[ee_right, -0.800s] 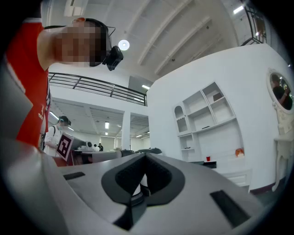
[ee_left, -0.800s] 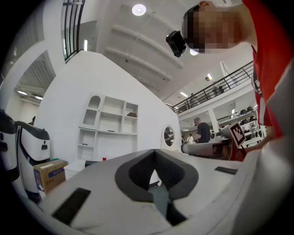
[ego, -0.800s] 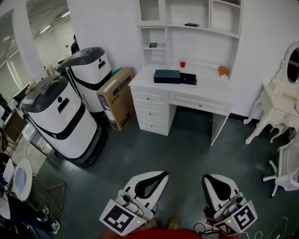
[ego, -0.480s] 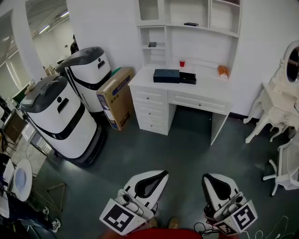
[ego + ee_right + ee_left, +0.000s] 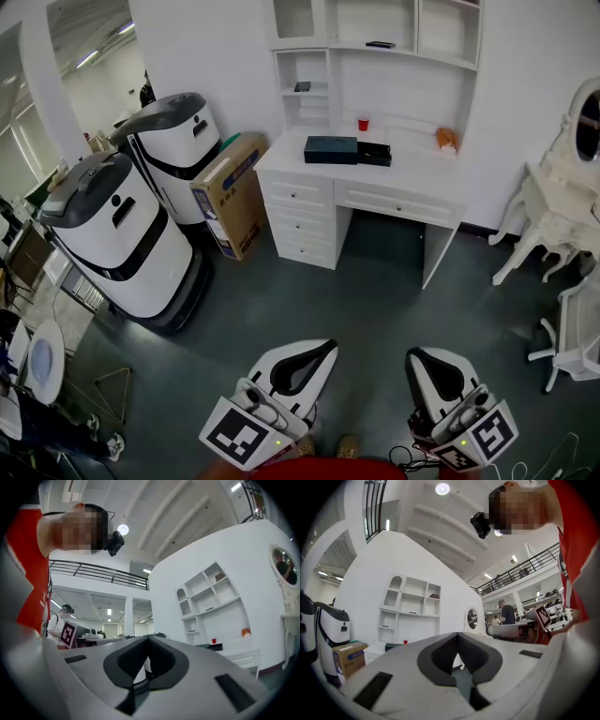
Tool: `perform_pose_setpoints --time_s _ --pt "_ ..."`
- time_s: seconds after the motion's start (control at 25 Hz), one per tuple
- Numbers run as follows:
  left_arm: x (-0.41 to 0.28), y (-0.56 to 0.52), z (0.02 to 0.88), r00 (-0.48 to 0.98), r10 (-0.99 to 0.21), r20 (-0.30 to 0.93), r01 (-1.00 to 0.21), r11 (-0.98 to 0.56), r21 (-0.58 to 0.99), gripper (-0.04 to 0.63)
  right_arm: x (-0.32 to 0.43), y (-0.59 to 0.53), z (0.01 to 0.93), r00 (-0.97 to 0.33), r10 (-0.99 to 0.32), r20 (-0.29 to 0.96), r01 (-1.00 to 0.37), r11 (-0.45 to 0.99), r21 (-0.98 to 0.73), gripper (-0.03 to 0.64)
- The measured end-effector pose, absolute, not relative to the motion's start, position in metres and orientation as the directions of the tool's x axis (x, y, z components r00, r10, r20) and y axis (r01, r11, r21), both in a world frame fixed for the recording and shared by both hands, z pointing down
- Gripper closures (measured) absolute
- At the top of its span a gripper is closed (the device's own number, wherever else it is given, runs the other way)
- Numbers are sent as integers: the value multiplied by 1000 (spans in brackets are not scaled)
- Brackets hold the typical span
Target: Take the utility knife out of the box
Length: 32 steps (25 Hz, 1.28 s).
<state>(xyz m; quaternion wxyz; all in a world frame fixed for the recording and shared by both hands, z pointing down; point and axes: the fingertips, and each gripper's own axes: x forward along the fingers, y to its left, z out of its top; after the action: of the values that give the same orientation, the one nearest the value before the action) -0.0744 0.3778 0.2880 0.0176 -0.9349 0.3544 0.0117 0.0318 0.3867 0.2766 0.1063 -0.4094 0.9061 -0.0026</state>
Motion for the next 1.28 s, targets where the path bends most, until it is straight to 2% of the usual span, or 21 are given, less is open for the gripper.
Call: perform_pose_setpoints --time_s 0.72,1.16,1.28 --pt "-42 361 290 734 -679 -17 -679 -733 -40 589 65 371 280 -656 -730 -191 -727 679 -98 606" --pt "-15 332 277 714 -695 -83 -700 -710 -73 589 95 344 278 -668 -722 -179 -722 688 -76 605" --pt "-11 316 283 718 -695 -47 -696 -715 -63 589 98 329 280 -667 -725 -175 -725 685 -75 605"
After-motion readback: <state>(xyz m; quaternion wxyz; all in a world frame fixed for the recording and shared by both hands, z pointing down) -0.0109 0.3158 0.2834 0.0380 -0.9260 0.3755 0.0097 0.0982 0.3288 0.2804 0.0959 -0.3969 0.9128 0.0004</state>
